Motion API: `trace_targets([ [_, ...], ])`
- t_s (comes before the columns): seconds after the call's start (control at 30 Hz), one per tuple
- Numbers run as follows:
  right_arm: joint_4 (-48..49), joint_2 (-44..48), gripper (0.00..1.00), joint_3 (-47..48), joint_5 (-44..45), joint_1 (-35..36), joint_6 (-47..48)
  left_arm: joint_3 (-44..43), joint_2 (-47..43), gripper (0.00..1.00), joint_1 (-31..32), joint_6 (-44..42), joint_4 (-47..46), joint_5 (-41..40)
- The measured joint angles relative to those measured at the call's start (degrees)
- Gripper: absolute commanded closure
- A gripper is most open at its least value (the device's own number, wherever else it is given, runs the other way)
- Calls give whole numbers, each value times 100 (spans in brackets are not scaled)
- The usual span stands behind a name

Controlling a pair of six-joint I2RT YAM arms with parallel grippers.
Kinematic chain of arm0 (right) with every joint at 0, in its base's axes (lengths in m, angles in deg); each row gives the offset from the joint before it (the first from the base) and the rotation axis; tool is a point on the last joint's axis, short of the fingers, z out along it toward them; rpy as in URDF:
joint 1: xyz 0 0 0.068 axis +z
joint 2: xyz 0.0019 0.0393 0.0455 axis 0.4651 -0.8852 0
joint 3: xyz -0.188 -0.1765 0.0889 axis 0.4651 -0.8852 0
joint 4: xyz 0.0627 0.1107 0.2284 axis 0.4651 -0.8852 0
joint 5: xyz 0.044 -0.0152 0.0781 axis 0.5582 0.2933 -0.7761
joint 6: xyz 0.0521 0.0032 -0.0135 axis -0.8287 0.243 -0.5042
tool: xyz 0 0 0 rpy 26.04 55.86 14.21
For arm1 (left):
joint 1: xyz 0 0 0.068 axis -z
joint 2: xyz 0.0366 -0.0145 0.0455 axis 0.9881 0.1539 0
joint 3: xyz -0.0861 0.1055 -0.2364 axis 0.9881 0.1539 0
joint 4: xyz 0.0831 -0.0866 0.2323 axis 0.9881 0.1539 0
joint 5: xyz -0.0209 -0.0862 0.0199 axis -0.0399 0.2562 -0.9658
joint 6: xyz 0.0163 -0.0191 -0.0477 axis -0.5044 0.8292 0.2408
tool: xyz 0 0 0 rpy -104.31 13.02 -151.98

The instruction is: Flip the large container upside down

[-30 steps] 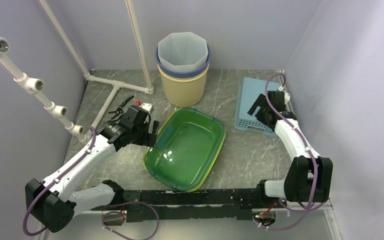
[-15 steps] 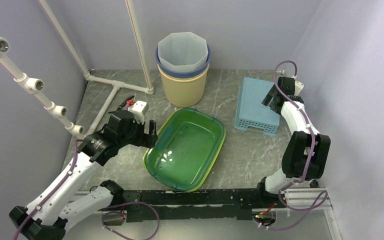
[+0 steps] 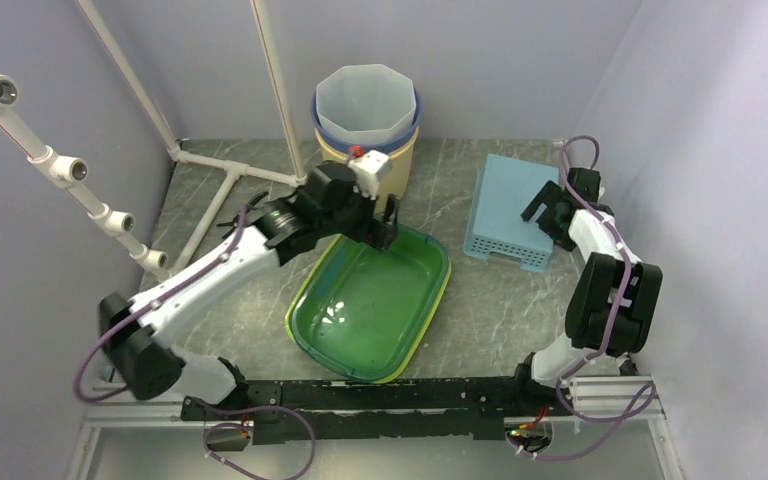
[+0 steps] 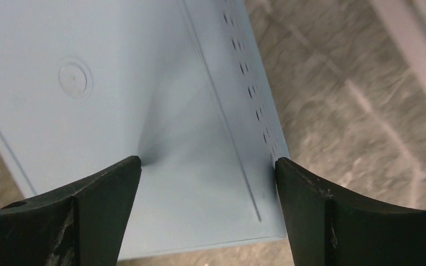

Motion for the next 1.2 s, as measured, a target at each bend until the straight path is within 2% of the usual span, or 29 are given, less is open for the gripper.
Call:
trace_targets([
  [0.17,271,638,14,-874,-1036,7,-345,-667,1193,5,313,-22,-72,-87],
  [0.37,306,1322,11,-1565,-2192,57,-492,-1025,1672,5,409,17,-81,-133],
  [0.47,330,1707,12,-1569,-2691,136,-317,-1027,1672,5,413,61,-116,-179],
  [0.6,149,1558,10,-951,-2739,463,98,-1025,1655,5,413,164,-116,-280],
  [0.7,74,1462,8,-621,-2251,1047,595,-944,1523,5,415,219,-70,-376],
  [0.83,273,1488,4,-605,-1493,2013,1816,-697,992,5,417,273,153,-671],
  [1.03,1003,1491,1,-885,-1344,2146,3965,-522,96,5,415,334,492,-1119],
  [1.2,957,1270,1,-907,-1694,2267,5427,-188,-616,5,409,374,619,-1552],
])
